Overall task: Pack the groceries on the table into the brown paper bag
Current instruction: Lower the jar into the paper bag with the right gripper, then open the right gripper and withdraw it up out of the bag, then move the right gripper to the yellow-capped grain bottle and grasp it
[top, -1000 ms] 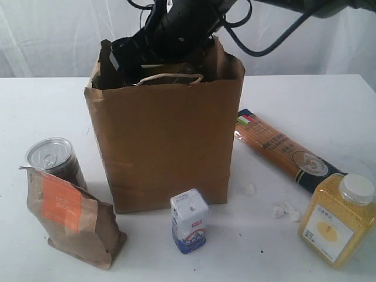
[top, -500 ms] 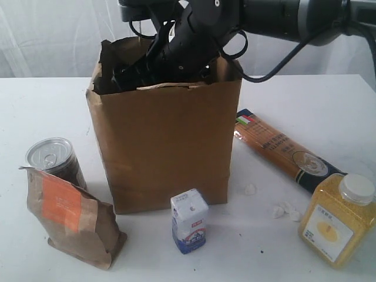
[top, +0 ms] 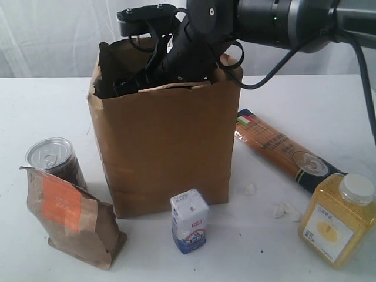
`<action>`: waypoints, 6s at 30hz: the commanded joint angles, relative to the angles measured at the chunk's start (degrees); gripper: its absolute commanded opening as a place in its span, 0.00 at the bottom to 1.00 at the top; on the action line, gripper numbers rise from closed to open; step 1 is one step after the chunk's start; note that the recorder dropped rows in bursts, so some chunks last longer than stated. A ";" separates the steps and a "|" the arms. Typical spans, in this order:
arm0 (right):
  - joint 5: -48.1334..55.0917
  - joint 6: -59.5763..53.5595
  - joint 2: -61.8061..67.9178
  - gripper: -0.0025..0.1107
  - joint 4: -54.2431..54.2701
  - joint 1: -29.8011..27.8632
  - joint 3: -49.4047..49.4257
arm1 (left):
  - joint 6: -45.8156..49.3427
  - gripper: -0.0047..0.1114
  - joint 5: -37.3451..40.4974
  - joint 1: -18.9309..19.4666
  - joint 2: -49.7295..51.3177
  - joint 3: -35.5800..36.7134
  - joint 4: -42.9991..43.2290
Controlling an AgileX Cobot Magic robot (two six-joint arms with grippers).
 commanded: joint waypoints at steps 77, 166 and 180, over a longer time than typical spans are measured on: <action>17.29 6.45 -36.32 0.89 -17.90 -0.27 -0.01 | 0.00 0.04 -0.09 0.23 -0.24 0.20 -0.17; 7.87 -11.00 -25.09 0.23 -0.18 -29.30 48.80 | 0.00 0.04 -0.09 0.23 -0.24 0.20 -0.17; 19.30 -11.32 -37.53 0.02 2.44 -29.30 37.55 | 0.00 0.04 -0.09 0.23 -0.24 0.20 -0.17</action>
